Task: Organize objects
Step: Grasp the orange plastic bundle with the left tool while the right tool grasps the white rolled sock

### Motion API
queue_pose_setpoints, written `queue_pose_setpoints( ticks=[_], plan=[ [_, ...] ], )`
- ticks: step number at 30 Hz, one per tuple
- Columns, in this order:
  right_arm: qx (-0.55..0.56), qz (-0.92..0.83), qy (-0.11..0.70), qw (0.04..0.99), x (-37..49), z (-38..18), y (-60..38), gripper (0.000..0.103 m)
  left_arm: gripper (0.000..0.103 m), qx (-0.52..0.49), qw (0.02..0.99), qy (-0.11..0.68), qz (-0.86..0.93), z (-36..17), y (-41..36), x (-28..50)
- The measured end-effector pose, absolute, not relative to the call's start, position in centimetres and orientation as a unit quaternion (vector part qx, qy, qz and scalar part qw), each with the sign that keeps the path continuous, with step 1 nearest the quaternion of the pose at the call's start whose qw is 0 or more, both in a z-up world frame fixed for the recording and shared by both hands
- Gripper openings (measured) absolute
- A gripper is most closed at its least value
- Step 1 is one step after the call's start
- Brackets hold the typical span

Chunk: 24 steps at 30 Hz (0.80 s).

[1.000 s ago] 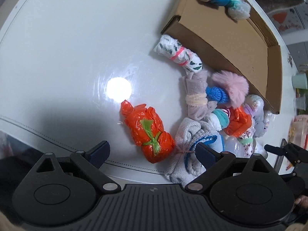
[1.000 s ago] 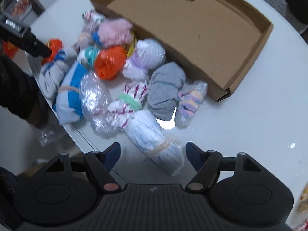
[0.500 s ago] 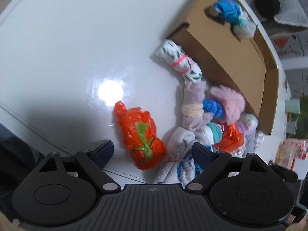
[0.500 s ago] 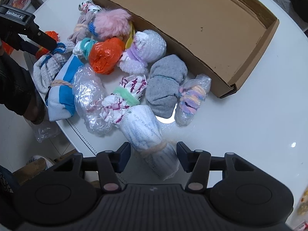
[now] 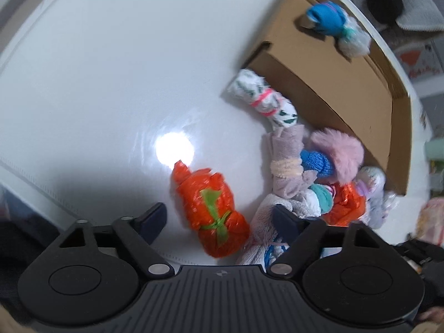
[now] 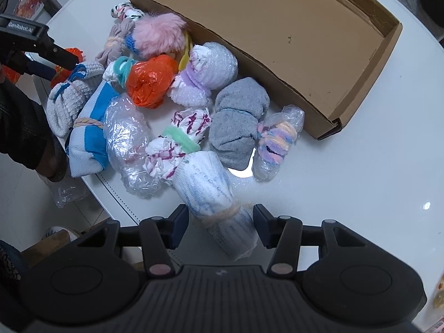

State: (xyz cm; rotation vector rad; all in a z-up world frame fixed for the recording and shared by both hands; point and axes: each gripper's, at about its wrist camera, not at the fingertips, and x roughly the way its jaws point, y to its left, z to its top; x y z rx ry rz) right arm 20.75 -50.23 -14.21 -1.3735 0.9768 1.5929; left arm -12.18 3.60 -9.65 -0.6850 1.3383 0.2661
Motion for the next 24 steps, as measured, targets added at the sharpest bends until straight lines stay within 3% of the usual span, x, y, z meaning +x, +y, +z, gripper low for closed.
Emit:
queue_pose_setpoints(
  ticks=[4,24],
  plan=[
    [-0.531,0.630,0.402,0.399,21.6,-14.5,-51.0,0.045,0.037,-0.299,0.730,0.604,0.112,-9.6,2.6,-11.6],
    [-0.433,0.666,0.458,0.398,26.7,-13.7,-57.0,0.039,0.035,-0.259,0.774,0.566,0.113,-5.8,4.8,-9.8]
  ],
)
